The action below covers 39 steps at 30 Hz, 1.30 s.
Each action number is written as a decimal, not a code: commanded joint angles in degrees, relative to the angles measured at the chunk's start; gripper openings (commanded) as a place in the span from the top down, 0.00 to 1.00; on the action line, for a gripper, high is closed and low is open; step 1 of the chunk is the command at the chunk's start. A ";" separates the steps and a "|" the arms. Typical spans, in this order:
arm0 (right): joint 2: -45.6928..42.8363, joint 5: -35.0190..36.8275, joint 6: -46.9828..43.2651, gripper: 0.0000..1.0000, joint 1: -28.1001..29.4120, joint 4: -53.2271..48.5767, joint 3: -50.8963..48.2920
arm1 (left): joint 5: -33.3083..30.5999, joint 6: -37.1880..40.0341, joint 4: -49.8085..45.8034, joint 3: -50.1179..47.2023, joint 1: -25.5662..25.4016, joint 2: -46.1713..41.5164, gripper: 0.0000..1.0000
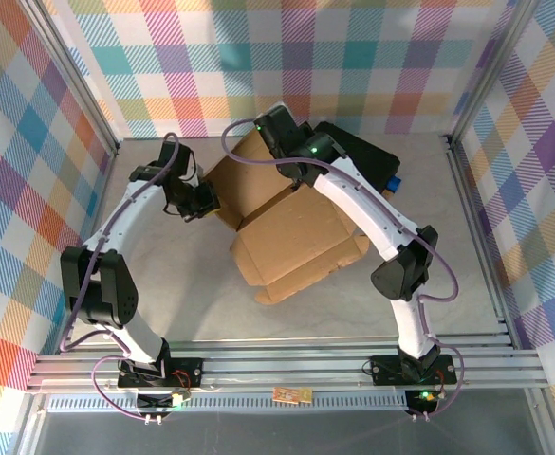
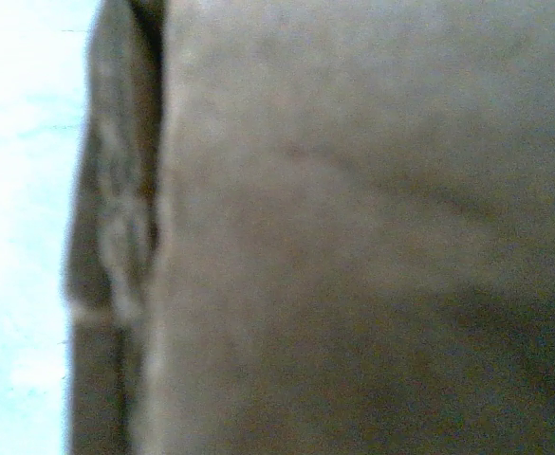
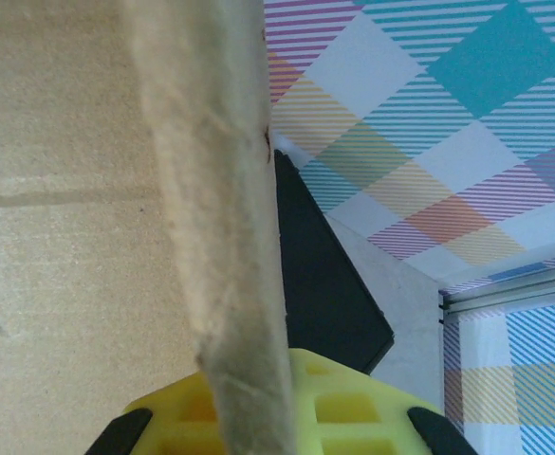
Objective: Fold the paper box
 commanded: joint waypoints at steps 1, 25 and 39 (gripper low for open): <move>2.83 -4.24 0.71 1.00 0.10 -3.19 0.81 | -1.04 1.50 3.83 0.05 1.27 3.74 1.00; 10.09 -15.92 2.68 1.00 -3.78 -7.61 4.54 | 2.33 -0.69 17.43 -2.97 2.90 16.48 0.75; 11.17 -18.19 5.89 1.00 -4.37 -10.25 6.25 | 0.42 -1.75 21.83 -5.73 0.07 17.84 0.82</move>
